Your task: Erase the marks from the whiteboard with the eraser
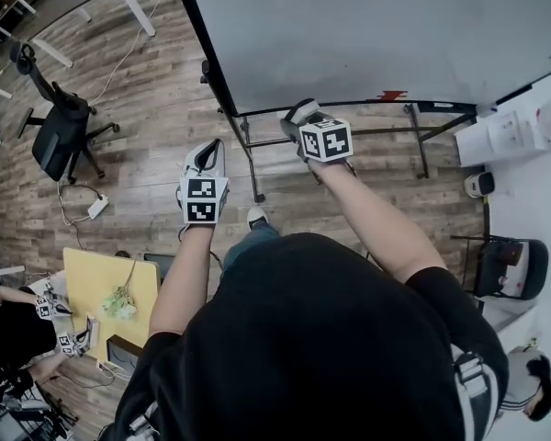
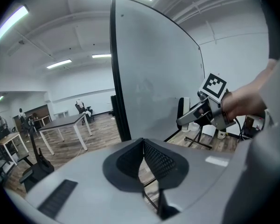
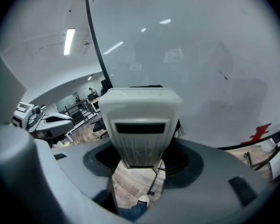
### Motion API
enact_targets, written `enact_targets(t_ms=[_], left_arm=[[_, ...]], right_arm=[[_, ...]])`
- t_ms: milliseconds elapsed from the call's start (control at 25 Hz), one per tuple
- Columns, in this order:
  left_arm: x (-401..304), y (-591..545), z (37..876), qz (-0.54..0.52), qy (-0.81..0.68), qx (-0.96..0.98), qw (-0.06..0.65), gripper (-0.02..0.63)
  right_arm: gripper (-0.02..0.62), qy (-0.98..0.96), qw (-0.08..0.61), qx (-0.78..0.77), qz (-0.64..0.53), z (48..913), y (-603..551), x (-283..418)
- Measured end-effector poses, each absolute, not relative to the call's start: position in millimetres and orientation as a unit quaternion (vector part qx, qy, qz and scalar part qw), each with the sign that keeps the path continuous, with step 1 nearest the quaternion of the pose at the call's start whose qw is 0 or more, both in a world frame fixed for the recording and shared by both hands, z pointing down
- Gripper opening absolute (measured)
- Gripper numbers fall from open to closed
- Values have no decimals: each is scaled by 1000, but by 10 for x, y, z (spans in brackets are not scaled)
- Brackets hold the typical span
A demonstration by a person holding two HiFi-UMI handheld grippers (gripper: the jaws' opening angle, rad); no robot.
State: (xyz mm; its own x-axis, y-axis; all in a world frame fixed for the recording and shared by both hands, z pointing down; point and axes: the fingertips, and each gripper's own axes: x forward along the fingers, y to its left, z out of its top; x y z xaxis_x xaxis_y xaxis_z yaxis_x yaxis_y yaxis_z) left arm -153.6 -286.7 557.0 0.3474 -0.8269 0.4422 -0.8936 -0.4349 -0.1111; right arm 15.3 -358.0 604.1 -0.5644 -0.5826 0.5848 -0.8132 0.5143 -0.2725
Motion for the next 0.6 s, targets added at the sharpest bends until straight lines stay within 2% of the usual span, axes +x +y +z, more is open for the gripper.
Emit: enact_targets(t_ms=[600], left_arm=[[-1259,-2528,5337,212,-524,823,59,14]], right_arm=[[250,-858,172,434,212,5218,-3220,638]])
